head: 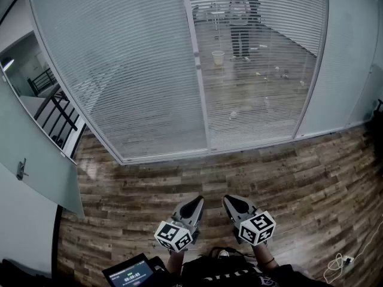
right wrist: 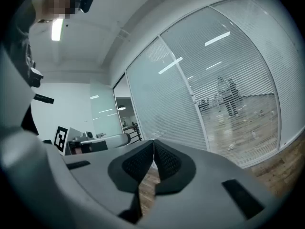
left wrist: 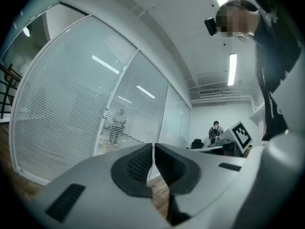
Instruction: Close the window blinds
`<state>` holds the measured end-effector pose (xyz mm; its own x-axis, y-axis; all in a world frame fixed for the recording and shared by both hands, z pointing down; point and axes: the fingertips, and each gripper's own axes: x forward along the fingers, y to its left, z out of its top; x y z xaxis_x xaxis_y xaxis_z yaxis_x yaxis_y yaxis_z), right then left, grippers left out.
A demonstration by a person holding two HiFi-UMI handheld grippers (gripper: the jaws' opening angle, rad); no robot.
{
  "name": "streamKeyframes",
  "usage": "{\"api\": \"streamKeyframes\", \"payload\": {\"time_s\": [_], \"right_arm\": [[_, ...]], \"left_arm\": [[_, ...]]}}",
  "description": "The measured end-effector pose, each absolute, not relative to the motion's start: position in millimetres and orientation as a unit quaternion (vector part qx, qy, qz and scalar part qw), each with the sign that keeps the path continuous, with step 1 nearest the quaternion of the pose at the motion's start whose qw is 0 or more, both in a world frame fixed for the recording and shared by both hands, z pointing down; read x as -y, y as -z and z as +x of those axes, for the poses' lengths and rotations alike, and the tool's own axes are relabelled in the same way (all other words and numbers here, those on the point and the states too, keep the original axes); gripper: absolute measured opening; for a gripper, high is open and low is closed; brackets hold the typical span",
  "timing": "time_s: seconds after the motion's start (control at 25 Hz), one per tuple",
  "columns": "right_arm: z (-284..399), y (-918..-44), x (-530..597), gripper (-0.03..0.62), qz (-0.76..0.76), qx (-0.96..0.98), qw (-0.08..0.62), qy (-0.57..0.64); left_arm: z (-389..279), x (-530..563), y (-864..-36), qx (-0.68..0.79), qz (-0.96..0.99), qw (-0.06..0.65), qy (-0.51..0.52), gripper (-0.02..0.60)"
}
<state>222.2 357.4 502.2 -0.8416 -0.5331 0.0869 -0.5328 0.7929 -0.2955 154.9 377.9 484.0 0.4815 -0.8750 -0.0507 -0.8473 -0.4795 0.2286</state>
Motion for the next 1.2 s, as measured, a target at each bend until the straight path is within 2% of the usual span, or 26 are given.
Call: {"api": "streamKeyframes", "payload": {"time_s": [0.28, 0.72, 0.88, 1.2], "right_arm": [[237, -520, -343, 0.018, -0.279, -0.945, -0.009, 0.169], [211, -537, -278, 0.017, -0.277, -0.943, -0.013, 0.185], [179, -531, -226, 0.017, -0.281, -0.942, -0.009, 0.184], [68, -497, -119, 0.017, -0.283, -0.948, 0.014, 0.143]], "left_arm": [[173, -366, -501, 0.503, 0.856, 0.103, 0.064, 0.005], [144, -296, -513, 0.501, 0.856, 0.109, 0.063, 0.005], [111, -241, -508, 0.493, 0.861, 0.104, 0.068, 0.005], [8, -128, -480, 0.468, 0.878, 0.077, 0.068, 0.005]]}}
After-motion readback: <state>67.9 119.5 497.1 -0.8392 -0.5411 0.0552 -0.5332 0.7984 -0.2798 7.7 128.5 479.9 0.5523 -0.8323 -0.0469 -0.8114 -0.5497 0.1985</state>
